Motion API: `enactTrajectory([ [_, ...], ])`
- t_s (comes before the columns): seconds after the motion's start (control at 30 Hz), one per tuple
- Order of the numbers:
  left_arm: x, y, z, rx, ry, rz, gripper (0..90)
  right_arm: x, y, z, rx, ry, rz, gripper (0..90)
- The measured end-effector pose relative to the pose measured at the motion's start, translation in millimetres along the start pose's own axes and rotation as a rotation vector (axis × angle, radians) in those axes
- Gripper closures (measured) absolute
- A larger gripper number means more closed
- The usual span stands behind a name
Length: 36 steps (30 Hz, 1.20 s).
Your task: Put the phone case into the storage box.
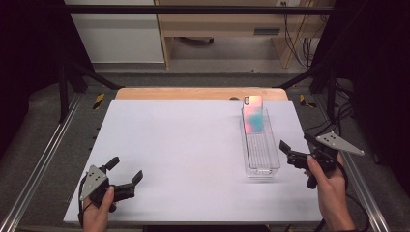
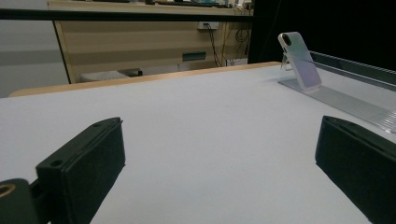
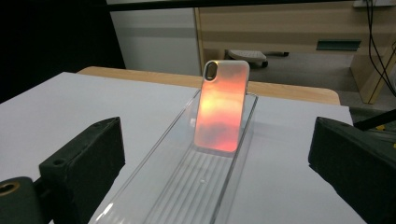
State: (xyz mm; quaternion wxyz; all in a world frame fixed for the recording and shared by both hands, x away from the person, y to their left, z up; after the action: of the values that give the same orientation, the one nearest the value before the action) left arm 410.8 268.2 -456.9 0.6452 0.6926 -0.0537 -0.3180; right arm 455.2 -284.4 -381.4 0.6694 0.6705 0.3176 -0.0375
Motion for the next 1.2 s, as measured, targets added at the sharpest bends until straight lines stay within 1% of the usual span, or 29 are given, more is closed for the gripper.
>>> enactTrajectory([
  [0.07, -1.3, -0.5, -0.1, 0.006, 0.003, -0.001, 1.1, -3.0, -4.1, 3.1, 0.001, 0.0, 0.007, 3.9],
  [0.3, -6.0, -2.7, -0.8, -0.004, 0.009, 0.001, 1.1, -10.2, -20.9, 14.5, 0.0, -0.006, 0.029, 3.9],
  [0.43, -8.8, -3.8, -0.6, -0.001, 0.009, 0.001, 1.1, -12.5, -29.9, 19.2, 0.003, -0.006, 0.04, 3.9],
  [0.53, -10.3, -4.5, -0.1, 0.0, 0.009, 0.002, 1.1, -13.8, -35.3, 22.2, -0.005, -0.004, 0.043, 3.9],
  [0.77, -9.5, -5.2, 1.6, 0.011, 0.005, -0.007, 1.0, -12.7, -49.8, 28.5, -0.004, -0.007, 0.05, 3.9],
  [0.9, -9.0, -5.5, 1.8, 0.009, 0.004, -0.007, 1.1, -10.6, -57.7, 30.9, -0.011, -0.007, 0.056, 3.8],
  [1.2, -8.4, -5.8, 2.2, 0.011, 0.001, -0.009, 1.0, -6.7, -69.2, 33.0, -0.024, 0.007, 0.076, 3.8],
])
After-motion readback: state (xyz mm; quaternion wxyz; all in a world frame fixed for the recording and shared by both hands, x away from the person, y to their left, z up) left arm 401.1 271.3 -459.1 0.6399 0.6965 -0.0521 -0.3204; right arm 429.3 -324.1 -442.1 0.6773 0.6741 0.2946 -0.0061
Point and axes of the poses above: each handheld gripper's, and its own axes: x roughly forward along the jaws, y roughly out of its top, z roughly to its right, the point moved 3 cm from there along x, roughly forward along the jaws, and after that the axes turned 12 degrees about -z, right-handed, at the moved point
